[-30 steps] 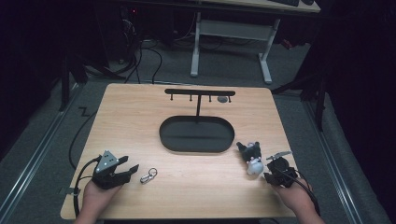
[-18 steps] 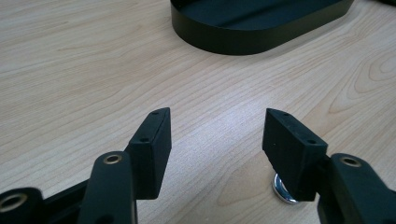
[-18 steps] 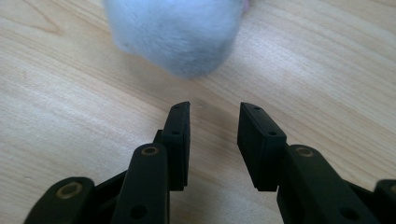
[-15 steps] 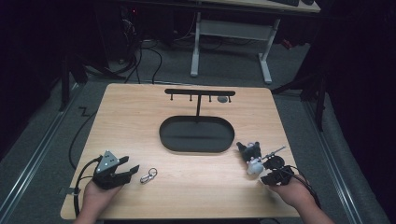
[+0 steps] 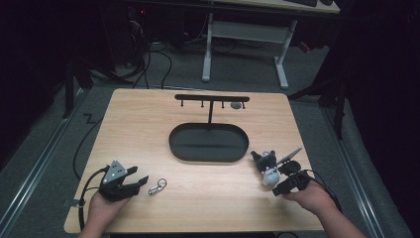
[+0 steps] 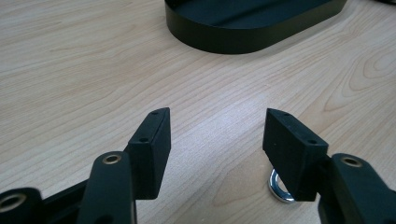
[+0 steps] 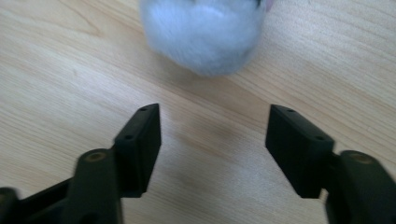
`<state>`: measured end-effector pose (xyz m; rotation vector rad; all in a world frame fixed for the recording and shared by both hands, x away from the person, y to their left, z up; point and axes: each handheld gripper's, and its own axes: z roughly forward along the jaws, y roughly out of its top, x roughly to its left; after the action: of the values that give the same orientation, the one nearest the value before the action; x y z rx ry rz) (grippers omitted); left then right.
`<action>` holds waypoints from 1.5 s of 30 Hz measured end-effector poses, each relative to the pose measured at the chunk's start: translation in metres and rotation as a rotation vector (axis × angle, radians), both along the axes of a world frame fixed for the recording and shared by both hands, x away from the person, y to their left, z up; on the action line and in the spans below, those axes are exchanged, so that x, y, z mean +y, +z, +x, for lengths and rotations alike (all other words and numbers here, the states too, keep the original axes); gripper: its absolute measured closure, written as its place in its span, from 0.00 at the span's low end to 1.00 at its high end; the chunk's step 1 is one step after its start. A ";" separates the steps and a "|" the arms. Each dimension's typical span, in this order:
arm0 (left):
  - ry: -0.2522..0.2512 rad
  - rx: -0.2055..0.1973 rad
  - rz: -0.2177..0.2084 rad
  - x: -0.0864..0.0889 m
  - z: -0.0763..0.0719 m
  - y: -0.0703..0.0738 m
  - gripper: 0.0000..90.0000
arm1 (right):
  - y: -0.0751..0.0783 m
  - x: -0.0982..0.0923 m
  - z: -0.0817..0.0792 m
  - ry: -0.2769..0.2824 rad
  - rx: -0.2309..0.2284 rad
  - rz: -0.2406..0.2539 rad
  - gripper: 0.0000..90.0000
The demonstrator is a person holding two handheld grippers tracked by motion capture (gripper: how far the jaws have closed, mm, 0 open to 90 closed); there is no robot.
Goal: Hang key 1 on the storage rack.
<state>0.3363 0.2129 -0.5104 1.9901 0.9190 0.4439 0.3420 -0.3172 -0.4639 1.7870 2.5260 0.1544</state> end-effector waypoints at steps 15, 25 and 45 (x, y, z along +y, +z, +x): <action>-0.019 -0.014 0.014 -0.002 0.000 0.000 0.47 | 0.017 0.015 0.038 -0.060 0.009 0.055 0.24; -0.031 -0.019 0.020 -0.004 0.000 0.000 0.47 | -0.002 0.024 0.056 -0.086 0.034 0.049 0.22; -0.043 -0.024 0.022 -0.005 -0.001 0.001 0.47 | -0.015 0.027 0.061 -0.104 0.026 -0.018 0.54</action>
<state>0.3353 0.2082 -0.5096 2.0162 0.8580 0.4543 0.4031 -0.2903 -0.4791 1.9207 2.4362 0.1050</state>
